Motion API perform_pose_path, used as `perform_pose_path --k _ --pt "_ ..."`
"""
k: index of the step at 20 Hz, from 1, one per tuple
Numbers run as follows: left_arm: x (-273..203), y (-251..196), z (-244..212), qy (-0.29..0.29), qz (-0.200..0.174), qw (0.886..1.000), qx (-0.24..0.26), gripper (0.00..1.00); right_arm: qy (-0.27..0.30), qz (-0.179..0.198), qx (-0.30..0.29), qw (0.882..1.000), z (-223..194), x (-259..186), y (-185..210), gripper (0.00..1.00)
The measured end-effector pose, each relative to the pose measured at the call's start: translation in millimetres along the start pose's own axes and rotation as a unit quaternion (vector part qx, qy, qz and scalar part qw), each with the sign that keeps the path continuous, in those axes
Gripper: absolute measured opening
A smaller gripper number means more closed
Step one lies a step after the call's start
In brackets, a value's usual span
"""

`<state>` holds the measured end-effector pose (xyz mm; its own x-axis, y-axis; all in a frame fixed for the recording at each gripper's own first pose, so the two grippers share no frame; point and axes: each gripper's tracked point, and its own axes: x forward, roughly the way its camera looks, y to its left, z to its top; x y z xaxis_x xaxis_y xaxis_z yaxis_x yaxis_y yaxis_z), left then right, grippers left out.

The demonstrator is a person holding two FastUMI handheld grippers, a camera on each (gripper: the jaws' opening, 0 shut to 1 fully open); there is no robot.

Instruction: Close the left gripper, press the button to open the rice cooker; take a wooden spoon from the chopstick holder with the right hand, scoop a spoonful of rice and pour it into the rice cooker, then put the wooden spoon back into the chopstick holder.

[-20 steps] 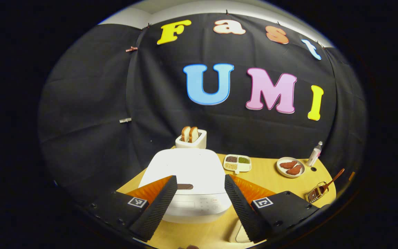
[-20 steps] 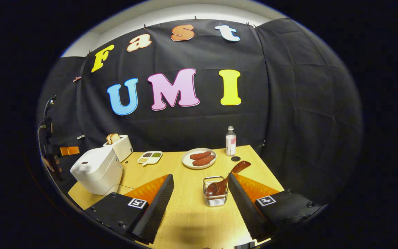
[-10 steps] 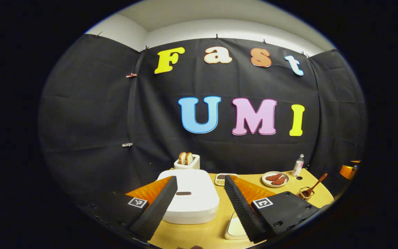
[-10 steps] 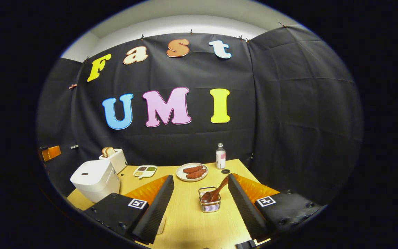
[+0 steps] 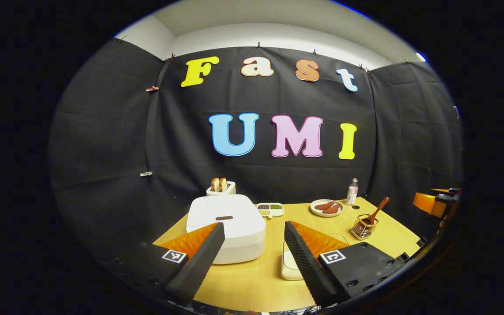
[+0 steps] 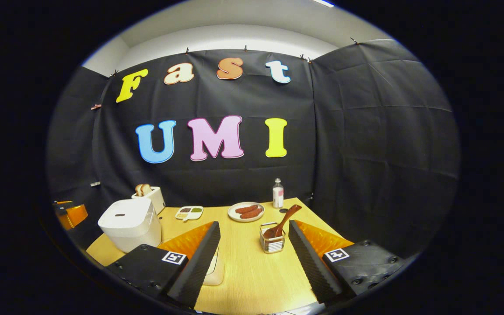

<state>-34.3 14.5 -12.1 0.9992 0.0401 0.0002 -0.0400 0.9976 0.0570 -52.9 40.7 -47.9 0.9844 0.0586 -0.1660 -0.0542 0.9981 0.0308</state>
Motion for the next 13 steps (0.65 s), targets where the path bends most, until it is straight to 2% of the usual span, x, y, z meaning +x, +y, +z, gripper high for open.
perform_pose_path --k 4,13 --pt "-17.6 -4.3 -10.4 0.003 -0.029 1.0 -0.006 0.95 0.012 -0.008 0.003 1.0 -9.4 -27.0 4.8 0.99" --pt "-33.2 6.9 -27.1 0.019 -0.017 1.0 -0.007 0.95 0.009 0.011 -0.001 1.0 -3.3 -26.0 27.2 0.98"
